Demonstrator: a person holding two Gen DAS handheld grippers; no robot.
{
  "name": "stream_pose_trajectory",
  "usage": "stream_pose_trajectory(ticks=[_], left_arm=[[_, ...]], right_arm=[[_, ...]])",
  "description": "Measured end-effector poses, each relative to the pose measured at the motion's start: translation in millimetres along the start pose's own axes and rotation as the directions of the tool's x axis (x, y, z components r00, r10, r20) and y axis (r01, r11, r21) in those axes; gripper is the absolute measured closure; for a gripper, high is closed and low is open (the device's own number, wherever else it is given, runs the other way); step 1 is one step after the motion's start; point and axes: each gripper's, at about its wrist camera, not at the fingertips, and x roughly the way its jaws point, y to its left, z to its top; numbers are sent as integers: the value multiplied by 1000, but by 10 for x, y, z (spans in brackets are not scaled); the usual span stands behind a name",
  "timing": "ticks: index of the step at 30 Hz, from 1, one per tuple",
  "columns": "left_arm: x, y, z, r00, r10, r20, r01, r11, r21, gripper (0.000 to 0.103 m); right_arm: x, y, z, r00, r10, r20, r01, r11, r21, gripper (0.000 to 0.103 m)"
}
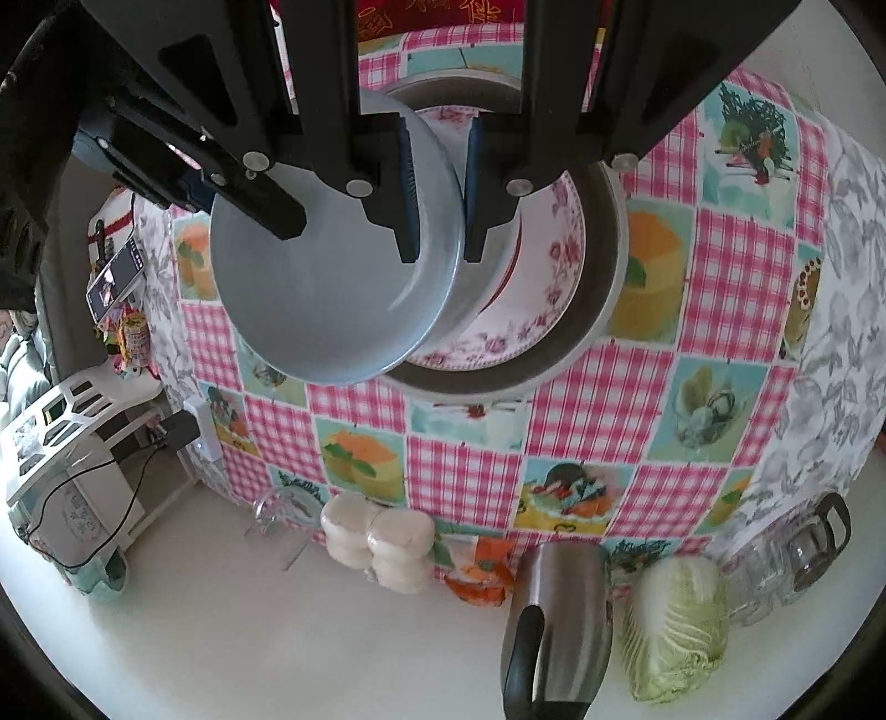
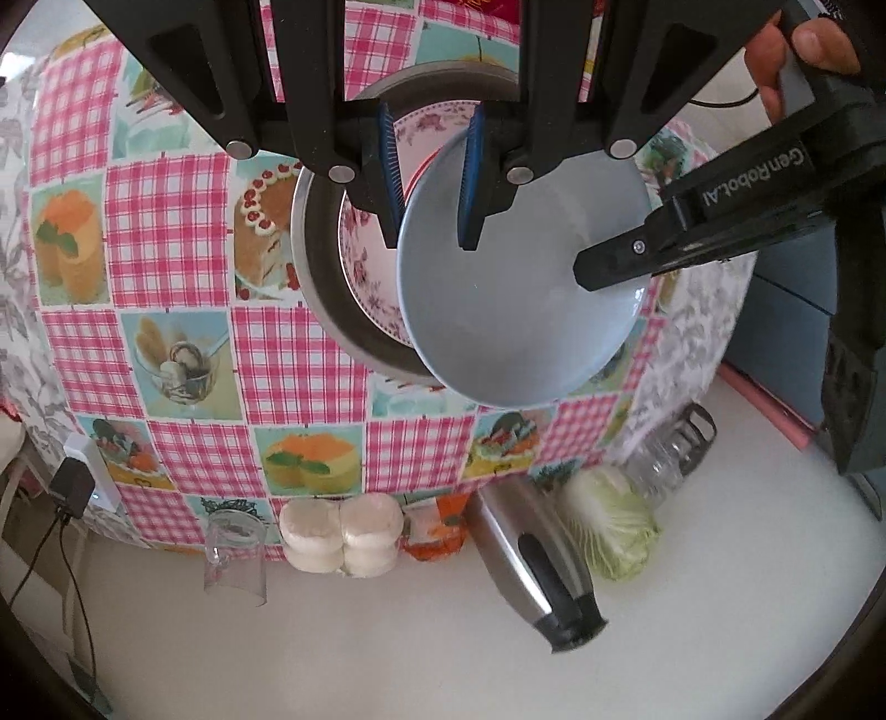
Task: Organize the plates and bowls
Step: 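Carry the pale blue bowl with both grippers and lower it onto the white bowl, then open both grippers off the pale blue bowl and pull back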
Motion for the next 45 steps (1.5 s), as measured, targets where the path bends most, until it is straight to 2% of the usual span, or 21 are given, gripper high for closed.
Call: stream_pose_trajectory(ticks=[9, 16, 20, 28, 29, 30, 31, 32, 33, 34, 36, 38, 41, 44, 45], left_arm=[[12, 70, -49, 999, 32, 11, -32, 999, 9, 92], [-1, 100, -50, 999, 33, 22, -33, 999, 0, 94], [-43, 89, -57, 996, 70, 51, -71, 998, 3, 94], [-72, 163, -98, 998, 18, 62, -15, 999, -37, 93], [-86, 170, -113, 998, 12, 64, -10, 999, -43, 89], [-114, 174, -137, 997, 11, 71, -7, 999, -50, 78], [-155, 165, -165, 996, 11, 87, -7, 999, -52, 69], [-194, 157, -190, 994, 9, 105, -4, 999, -47, 53], [-236, 148, -221, 992, 10, 123, -5, 999, -42, 44], [-276, 139, -256, 990, 17, 137, -11, 999, -39, 43], [-352, 134, -337, 986, 24, 166, -18, 999, -38, 37], [-418, 157, -416, 979, 34, 200, -26, 999, -42, 28], [-487, 186, -555, 968, 62, 243, -52, 998, -46, 24], [-506, 206, -728, 956, 99, 277, -92, 995, -37, 9], [-502, 213, -787, 953, 111, 283, -105, 994, -37, 5]], right_arm=[[84, 124, -37, 997, -71, -29, 68, 995, -73, 80], [80, 181, -28, 992, -126, -11, 123, 986, -115, 79], [15, 184, -10, 991, -135, 18, 137, 984, -117, 80], [-41, 160, -28, 992, -122, 24, 124, 988, -94, 80], [-63, 158, -37, 992, -123, 28, 125, 988, -91, 80], [-89, 156, -46, 992, -126, 32, 128, 988, -89, 76], [-122, 158, -59, 991, -125, 38, 128, 988, -88, 69], [-165, 159, -75, 992, -121, 47, 125, 988, -87, 64], [-210, 162, -96, 991, -119, 57, 124, 988, -89, 51], [-242, 162, -110, 991, -119, 66, 125, 988, -89, 44], [-315, 154, -169, 988, -129, 85, 136, 987, -89, 43], [-359, 129, -232, 987, -132, 91, 140, 987, -85, 37], [-421, 94, -355, 983, -147, 108, 157, 984, -83, 24], [-451, 69, -501, 983, -147, 113, 157, 984, -87, 22], [-451, 62, -551, 983, -145, 112, 156, 984, -88, 16]])
